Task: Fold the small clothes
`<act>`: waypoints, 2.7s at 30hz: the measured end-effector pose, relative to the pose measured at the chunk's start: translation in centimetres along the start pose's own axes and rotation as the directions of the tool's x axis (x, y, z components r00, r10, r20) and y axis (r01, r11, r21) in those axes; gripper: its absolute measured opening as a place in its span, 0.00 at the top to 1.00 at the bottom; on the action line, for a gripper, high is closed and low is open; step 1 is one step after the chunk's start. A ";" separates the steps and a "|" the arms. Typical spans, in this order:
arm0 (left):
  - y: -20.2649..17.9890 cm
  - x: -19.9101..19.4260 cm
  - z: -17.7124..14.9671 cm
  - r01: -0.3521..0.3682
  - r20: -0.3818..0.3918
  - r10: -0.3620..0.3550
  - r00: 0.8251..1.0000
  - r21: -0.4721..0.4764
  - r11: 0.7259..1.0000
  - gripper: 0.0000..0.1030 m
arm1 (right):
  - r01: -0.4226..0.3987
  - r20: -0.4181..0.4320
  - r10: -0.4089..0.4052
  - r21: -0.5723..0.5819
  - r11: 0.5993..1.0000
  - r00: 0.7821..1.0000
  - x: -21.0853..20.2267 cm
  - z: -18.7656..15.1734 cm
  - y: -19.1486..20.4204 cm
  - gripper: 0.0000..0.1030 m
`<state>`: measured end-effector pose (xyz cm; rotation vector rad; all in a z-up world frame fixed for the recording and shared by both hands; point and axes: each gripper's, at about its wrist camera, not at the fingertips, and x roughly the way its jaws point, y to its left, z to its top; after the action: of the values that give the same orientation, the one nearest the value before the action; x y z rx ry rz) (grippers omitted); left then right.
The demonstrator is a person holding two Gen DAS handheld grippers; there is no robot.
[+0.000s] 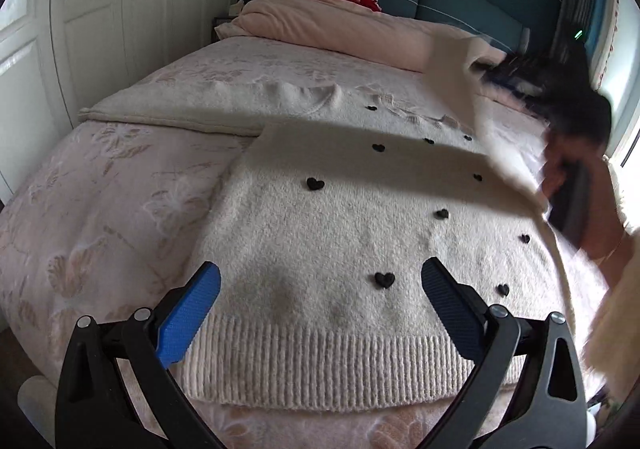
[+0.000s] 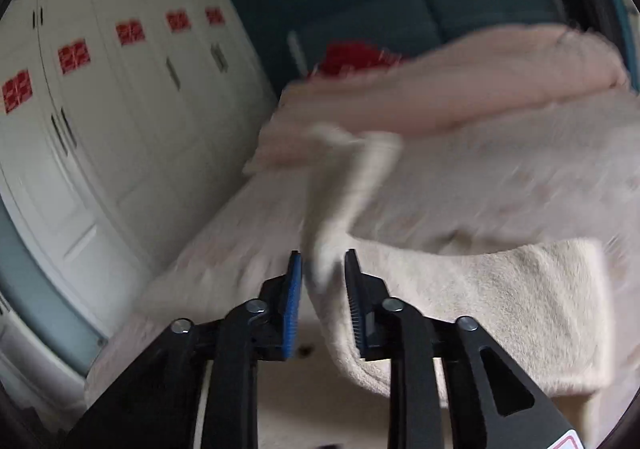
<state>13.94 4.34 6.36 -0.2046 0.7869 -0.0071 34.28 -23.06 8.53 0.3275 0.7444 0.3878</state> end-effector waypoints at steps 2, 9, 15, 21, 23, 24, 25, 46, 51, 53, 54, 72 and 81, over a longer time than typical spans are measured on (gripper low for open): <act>0.5 0.2 1.6 0.036 0.015 -0.036 0.999 -0.020 0.999 0.05 | -0.005 -0.024 0.007 0.067 0.998 1.000 0.2 -2.2 -0.8 0.69; -0.3 9.4 9.8 0.227 -0.036 -0.234 0.972 -0.132 0.965 0.05 | 0.171 -0.038 -0.167 0.306 0.937 0.985 -7.7 -8.7 -10.2 0.52; -1.5 19.9 12.2 0.218 -0.139 -0.274 0.952 -0.320 0.922 0.05 | 0.198 -0.052 -0.199 0.499 0.844 0.979 -10.2 -11.2 -18.0 0.51; -1.2 22.7 12.6 0.200 -0.114 -0.257 0.960 -0.368 0.908 0.59 | 0.071 0.013 -0.098 0.600 0.797 0.995 -7.4 -10.7 -21.5 0.48; -1.6 22.6 13.7 0.235 -0.098 -0.280 0.955 -0.323 0.917 0.85 | 0.054 0.041 -0.101 0.619 0.784 0.994 -6.6 -10.0 -22.2 0.48; -1.7 22.5 14.5 0.239 -0.085 -0.275 0.958 -0.299 0.924 0.90 | 0.049 0.060 -0.109 0.620 0.783 0.992 -6.2 -9.3 -22.2 0.61; -2.1 22.2 15.3 0.243 -0.064 -0.269 0.961 -0.271 0.931 0.92 | 0.051 0.078 -0.125 0.614 0.787 0.989 -6.1 -8.5 -22.2 0.94; 0.3 25.0 13.0 0.199 -0.089 -0.219 0.972 -0.198 0.960 0.89 | 0.324 0.064 -0.372 0.373 0.869 0.926 -11.2 -5.7 -18.8 0.81; 0.9 25.0 12.0 0.206 -0.063 -0.223 0.973 -0.203 0.957 0.88 | 0.395 -0.147 -0.367 0.348 0.850 0.919 -3.5 -4.8 -21.7 0.88; 1.4 25.1 11.7 0.228 -0.051 -0.245 0.968 -0.222 0.948 0.88 | 0.380 -0.134 -0.357 0.396 0.836 0.925 -3.0 -6.6 -23.4 1.00; 1.6 25.2 11.6 0.243 -0.044 -0.260 0.965 -0.234 0.941 0.88 | 0.364 -0.114 -0.351 0.436 0.823 0.929 -3.8 -6.7 -23.6 1.00; 1.9 25.0 11.0 0.268 -0.013 -0.279 0.960 -0.239 0.933 0.87 | 0.412 -0.094 -0.440 0.564 0.716 0.893 -10.3 -10.2 -25.0 1.00; 5.4 20.2 10.4 0.230 0.061 -0.223 0.973 -0.354 0.907 0.47 | 0.450 -0.093 -0.459 0.440 0.777 0.884 -10.1 -11.6 -15.8 0.88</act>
<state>35.20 9.87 -1.70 -0.6435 0.7373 -0.0821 22.87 -39.73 -0.17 0.5711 0.8640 -0.2622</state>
